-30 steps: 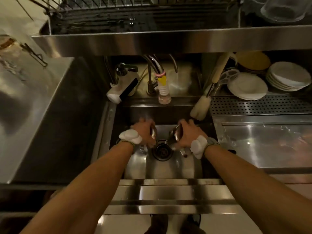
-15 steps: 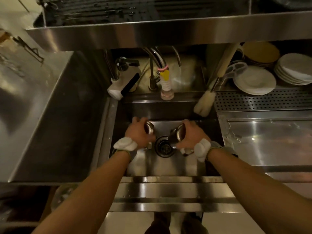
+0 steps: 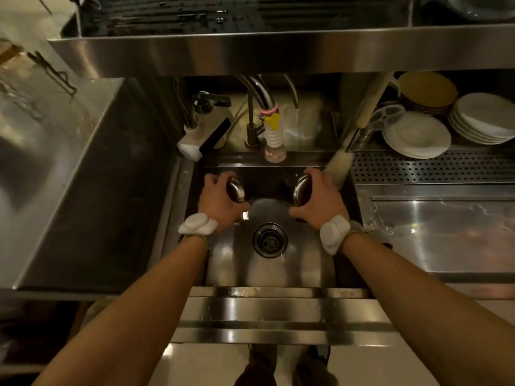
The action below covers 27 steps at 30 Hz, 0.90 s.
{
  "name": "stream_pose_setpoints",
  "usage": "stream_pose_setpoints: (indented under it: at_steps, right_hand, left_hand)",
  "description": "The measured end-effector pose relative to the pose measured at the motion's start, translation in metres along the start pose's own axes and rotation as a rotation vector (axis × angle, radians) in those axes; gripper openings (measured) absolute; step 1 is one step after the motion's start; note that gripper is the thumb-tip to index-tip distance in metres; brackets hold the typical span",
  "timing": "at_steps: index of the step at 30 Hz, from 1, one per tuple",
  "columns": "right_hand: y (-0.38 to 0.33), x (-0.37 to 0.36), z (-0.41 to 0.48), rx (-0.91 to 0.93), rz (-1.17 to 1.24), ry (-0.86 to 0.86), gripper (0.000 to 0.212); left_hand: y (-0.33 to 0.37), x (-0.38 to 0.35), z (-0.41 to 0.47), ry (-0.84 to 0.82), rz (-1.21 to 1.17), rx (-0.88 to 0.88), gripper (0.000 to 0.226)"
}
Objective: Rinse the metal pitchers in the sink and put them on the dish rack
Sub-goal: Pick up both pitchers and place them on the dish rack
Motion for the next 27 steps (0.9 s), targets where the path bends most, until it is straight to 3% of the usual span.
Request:
stream_pose_setpoints:
  at_steps: [2,4,6,8,9,10,11,13,14,16,19,20,21,23,24,25,27]
  right_hand:
    - [0.006,-0.021,-0.008,-0.006,-0.207,-0.243,0.089]
    - [0.013,-0.037,-0.015,0.000,-0.323,-0.386,0.086]
    - [0.007,-0.027,-0.014,-0.024,-0.140,-0.276,0.093]
    - [-0.003,-0.006,-0.009,-0.020,0.014,-0.056,0.093]
    - [-0.004,0.000,-0.009,-0.010,0.044,0.022,0.093]
    - [-0.003,0.000,-0.010,-0.011,0.029,0.035,0.094]
    - [0.000,-0.008,-0.012,-0.010,-0.054,-0.027,0.094]
    - [0.012,-0.029,-0.017,-0.011,-0.291,-0.251,0.094]
    - [0.018,-0.036,-0.019,-0.010,-0.341,-0.295,0.094]
    - [0.019,-0.029,-0.019,-0.047,-0.190,-0.204,0.095]
    - [0.012,-0.002,-0.015,-0.072,0.070,0.056,0.091]
    - [0.012,0.000,-0.017,-0.070,0.081,0.087,0.091]
    - [0.011,-0.003,-0.018,-0.061,0.030,0.051,0.092]
    - [0.015,-0.019,-0.022,-0.044,-0.182,-0.155,0.091]
    - [0.017,-0.025,-0.024,-0.025,-0.258,-0.208,0.091]
    - [0.016,-0.026,-0.026,-0.009,-0.261,-0.196,0.092]
    - [0.011,-0.012,-0.025,-0.038,-0.086,-0.043,0.092]
  left_hand:
    - [0.005,-0.019,-0.004,-0.307,0.193,-0.085,0.079]
    - [0.005,-0.030,-0.008,-0.414,0.265,-0.108,0.079]
    - [0.007,-0.017,-0.005,-0.243,0.112,-0.060,0.079]
    - [0.005,0.002,-0.001,0.014,-0.003,-0.038,0.078]
    - [0.004,0.005,0.001,0.062,0.003,-0.044,0.078]
    - [0.005,0.004,0.001,0.020,0.009,-0.050,0.079]
    - [0.006,-0.003,0.001,-0.132,0.083,-0.070,0.079]
    - [0.001,-0.023,-0.005,-0.450,0.266,-0.082,0.077]
    - [-0.001,-0.028,-0.010,-0.490,0.305,-0.090,0.077]
    - [0.002,-0.021,-0.011,-0.341,0.198,-0.082,0.077]
    - [0.005,0.004,-0.005,0.020,0.044,-0.051,0.076]
    - [0.006,0.005,-0.003,0.019,0.037,-0.040,0.075]
    - [0.008,0.000,-0.002,-0.089,0.067,-0.041,0.075]
    - [0.010,-0.018,-0.007,-0.396,0.194,-0.050,0.078]
    - [0.011,-0.024,-0.012,-0.444,0.243,-0.075,0.079]
    - [0.015,-0.023,-0.015,-0.390,0.237,-0.099,0.078]
    - [0.020,-0.009,-0.016,-0.126,0.116,-0.095,0.076]
Point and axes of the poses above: each hand's wrist, its own z-axis towards the middle knuckle, its own x-axis out of the back of the hand, y = z × x, the point moved 5 cm from there along z, towards the middle knuckle, and after that the axes turned 13 degrees about -x, right-handed, at the moved point
